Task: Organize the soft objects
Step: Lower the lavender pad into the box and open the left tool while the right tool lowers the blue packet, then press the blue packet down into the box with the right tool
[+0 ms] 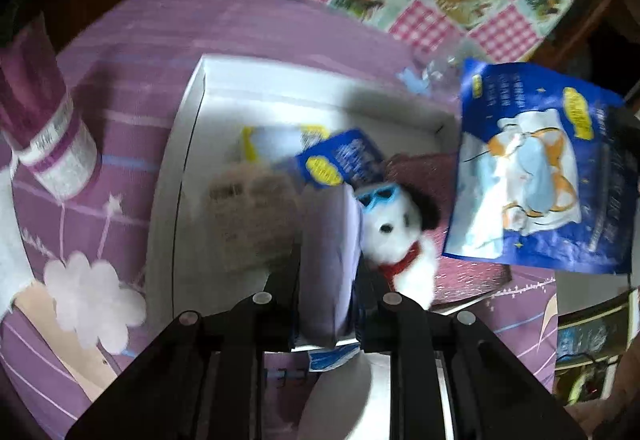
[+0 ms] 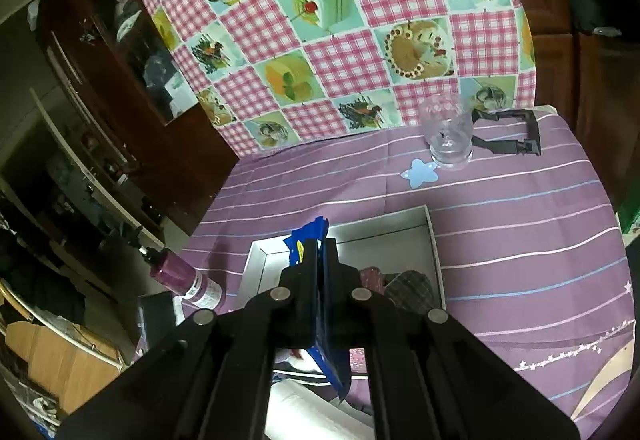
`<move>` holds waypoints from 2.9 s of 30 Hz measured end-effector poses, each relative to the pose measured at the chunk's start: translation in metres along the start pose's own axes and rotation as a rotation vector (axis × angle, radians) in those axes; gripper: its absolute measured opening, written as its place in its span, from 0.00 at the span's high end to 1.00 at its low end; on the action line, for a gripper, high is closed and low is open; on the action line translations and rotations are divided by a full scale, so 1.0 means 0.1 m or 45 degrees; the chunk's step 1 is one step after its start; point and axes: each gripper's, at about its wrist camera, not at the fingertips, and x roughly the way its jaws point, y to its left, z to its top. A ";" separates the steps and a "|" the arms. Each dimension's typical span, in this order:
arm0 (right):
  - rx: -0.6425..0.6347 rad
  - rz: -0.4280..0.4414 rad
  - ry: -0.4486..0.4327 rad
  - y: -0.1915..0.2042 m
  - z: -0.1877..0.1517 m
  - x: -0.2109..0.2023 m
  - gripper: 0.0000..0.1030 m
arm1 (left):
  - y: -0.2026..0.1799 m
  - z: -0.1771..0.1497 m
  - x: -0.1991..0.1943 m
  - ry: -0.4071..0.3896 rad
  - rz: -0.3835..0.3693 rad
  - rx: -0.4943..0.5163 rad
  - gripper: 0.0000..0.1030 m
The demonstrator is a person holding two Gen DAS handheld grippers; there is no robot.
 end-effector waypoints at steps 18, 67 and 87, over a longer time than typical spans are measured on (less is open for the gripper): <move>-0.018 -0.020 -0.005 0.01 -0.01 0.09 0.97 | -0.16 0.04 -0.49 -0.176 0.144 0.143 0.20; -0.180 -0.151 0.345 -0.21 -0.40 1.21 0.97 | -0.12 0.00 -0.19 -0.177 0.271 0.197 0.93; 0.020 0.038 0.288 -0.27 -0.20 0.41 0.48 | 0.03 0.08 -0.68 -0.180 0.118 0.167 0.86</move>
